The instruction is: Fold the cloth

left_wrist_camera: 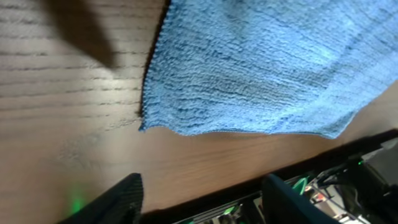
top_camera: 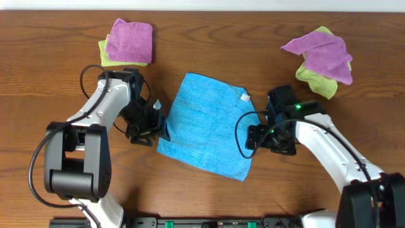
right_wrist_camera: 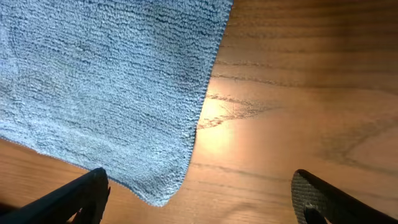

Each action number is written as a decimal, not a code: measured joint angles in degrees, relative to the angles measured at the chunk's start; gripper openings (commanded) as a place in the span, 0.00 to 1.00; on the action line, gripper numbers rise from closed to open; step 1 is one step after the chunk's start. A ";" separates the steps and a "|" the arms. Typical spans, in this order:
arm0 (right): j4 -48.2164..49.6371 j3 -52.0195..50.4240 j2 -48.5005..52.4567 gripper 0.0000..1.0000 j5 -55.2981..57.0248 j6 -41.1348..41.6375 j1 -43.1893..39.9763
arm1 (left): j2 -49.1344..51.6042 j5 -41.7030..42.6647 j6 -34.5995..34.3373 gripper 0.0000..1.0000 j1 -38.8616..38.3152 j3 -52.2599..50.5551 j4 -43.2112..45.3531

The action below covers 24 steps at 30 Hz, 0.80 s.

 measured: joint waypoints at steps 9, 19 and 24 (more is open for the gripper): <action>6.99 -0.15 -5.31 0.84 1.33 -1.36 0.00 | 0.00 0.52 0.00 0.66 0.00 0.00 -0.20; 22.08 -0.17 -3.04 0.82 6.25 -8.94 1.38 | 0.00 13.29 0.20 0.69 0.00 -0.02 0.83; 25.86 -0.15 0.81 0.81 8.07 -11.45 2.67 | 0.00 18.34 1.16 0.69 0.00 -0.02 0.52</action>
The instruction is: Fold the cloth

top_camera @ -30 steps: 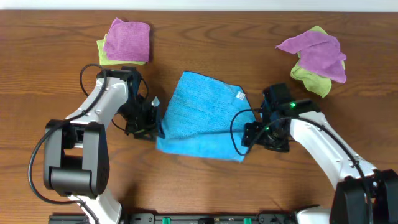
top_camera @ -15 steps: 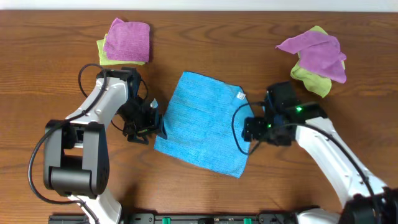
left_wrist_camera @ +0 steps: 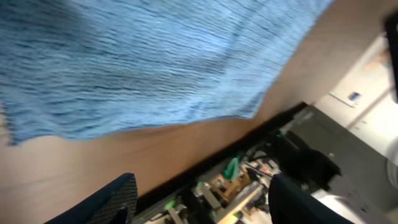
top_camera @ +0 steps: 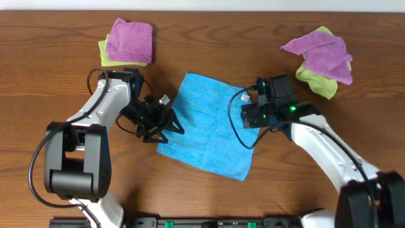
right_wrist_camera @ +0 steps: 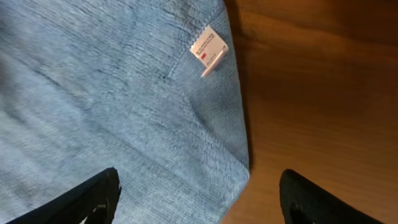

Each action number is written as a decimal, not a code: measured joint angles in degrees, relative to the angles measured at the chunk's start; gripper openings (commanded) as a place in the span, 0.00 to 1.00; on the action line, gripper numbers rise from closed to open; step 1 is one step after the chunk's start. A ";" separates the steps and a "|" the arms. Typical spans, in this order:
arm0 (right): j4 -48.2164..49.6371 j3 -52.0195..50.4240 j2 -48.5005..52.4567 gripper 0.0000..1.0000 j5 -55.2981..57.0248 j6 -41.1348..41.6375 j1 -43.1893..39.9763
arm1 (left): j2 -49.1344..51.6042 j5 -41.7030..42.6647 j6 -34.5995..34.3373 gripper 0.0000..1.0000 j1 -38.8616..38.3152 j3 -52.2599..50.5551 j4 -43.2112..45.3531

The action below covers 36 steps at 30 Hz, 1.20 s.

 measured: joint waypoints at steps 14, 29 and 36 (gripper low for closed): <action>3.23 7.30 11.37 0.73 4.42 -1.95 2.19 | 0.00 3.50 1.66 0.69 0.00 0.02 -2.84; 4.96 7.91 16.00 0.49 4.81 -2.14 2.80 | 0.00 4.94 2.91 0.69 0.00 0.00 -3.02; 4.96 7.91 16.00 0.34 4.96 -2.25 2.80 | 0.00 5.14 2.91 0.69 0.00 0.02 -3.13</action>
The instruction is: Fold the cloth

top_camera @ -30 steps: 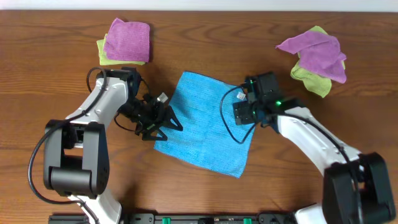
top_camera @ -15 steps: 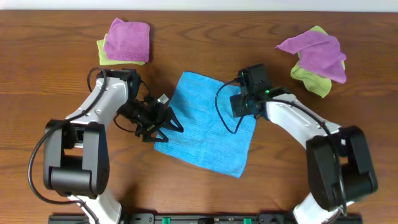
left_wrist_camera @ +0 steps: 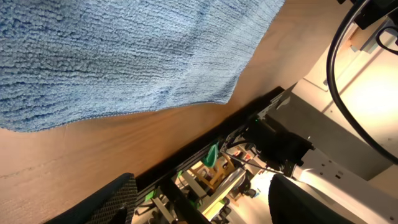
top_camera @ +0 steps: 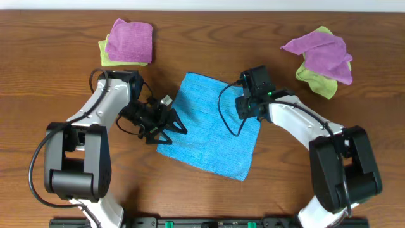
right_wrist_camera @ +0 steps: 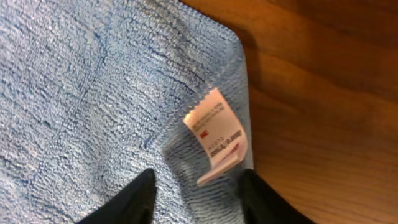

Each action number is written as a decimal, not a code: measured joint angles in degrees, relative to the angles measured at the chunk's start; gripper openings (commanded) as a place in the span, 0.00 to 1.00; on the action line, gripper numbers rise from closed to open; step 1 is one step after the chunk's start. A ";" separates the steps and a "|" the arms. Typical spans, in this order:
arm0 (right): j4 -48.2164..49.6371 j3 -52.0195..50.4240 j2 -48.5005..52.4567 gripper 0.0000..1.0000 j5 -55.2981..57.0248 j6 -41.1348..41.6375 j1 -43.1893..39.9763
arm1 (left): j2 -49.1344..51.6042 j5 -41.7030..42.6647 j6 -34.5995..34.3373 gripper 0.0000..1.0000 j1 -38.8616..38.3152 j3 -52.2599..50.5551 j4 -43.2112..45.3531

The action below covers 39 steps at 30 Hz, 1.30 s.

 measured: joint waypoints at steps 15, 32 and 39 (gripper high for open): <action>-2.36 0.02 0.00 0.59 14.69 5.79 0.04 | 0.00 0.00 1.07 0.69 0.00 0.00 -0.68; -1.33 1.25 -7.19 0.70 8.94 4.76 6.58 | 0.00 -1.44 1.27 0.71 0.00 0.00 5.79; 2.78 1.25 -4.22 0.69 3.50 4.72 7.87 | 0.00 -1.53 1.25 0.70 0.00 -0.02 5.79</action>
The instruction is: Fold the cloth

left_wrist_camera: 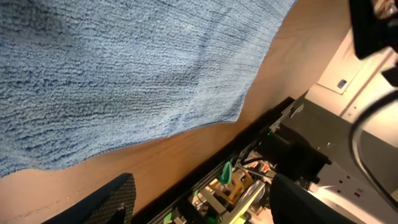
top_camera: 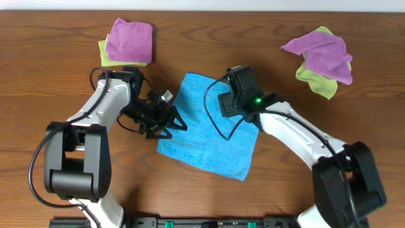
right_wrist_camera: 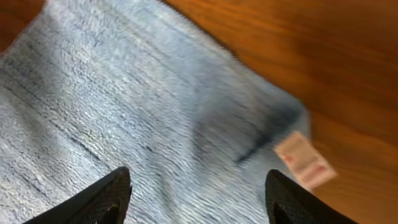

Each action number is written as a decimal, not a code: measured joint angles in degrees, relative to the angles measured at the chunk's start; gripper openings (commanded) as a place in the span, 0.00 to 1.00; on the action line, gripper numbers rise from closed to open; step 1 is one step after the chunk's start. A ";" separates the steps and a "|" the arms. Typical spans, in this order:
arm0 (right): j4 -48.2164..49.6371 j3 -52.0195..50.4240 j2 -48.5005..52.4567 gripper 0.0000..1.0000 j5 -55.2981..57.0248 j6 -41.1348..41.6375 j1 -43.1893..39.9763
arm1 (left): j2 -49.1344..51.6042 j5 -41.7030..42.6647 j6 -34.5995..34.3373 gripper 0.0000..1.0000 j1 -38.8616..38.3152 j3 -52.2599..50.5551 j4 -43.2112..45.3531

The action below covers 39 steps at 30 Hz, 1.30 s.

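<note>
The blue cloth (top_camera: pixel 209 136) lies flat in the middle of the wooden table (top_camera: pixel 57 82). My left gripper (top_camera: pixel 173 124) sits at the cloth's left edge, jaws open and empty. In the left wrist view the cloth (left_wrist_camera: pixel 124 62) fills the upper frame above that gripper (left_wrist_camera: pixel 199 205). My right gripper (top_camera: pixel 228 104) hovers over the cloth's upper right part, open. The right wrist view shows this gripper (right_wrist_camera: pixel 198 199) above blue cloth (right_wrist_camera: pixel 137 118), with the white tag (right_wrist_camera: pixel 305 160) to the right of the fingers.
A folded purple and green stack (top_camera: pixel 128 42) lies at the back left. A crumpled purple and green pile (top_camera: pixel 320 56) lies at the back right. The table's front edge with equipment (left_wrist_camera: pixel 280 168) lies beyond the cloth in the left wrist view.
My right gripper has moved left from the tag corner to a spot further over the cloth, and its jaws stand wider. The left gripper has barely shifted. The cloth lies as before.
Both grippers were first open beside the cloth's lower left and lower right edges. Then the left sat at the left edge and the right was near the tag corner. The right was then low over the tag, jaws narrower, and now hovers further left, wide open.
</note>
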 measured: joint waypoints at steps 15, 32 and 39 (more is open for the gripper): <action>3.26 0.00 5.44 0.67 -5.07 3.56 -0.02 | 0.00 -5.40 -1.18 0.73 0.00 0.00 2.43; 2.95 0.00 5.44 0.68 -5.27 5.29 -0.02 | 0.44 -16.46 -10.80 0.49 -7.82 0.00 11.63; 2.54 0.00 5.44 0.68 -4.98 5.42 -0.02 | 1.05 -19.45 -14.03 0.49 -9.31 0.00 13.27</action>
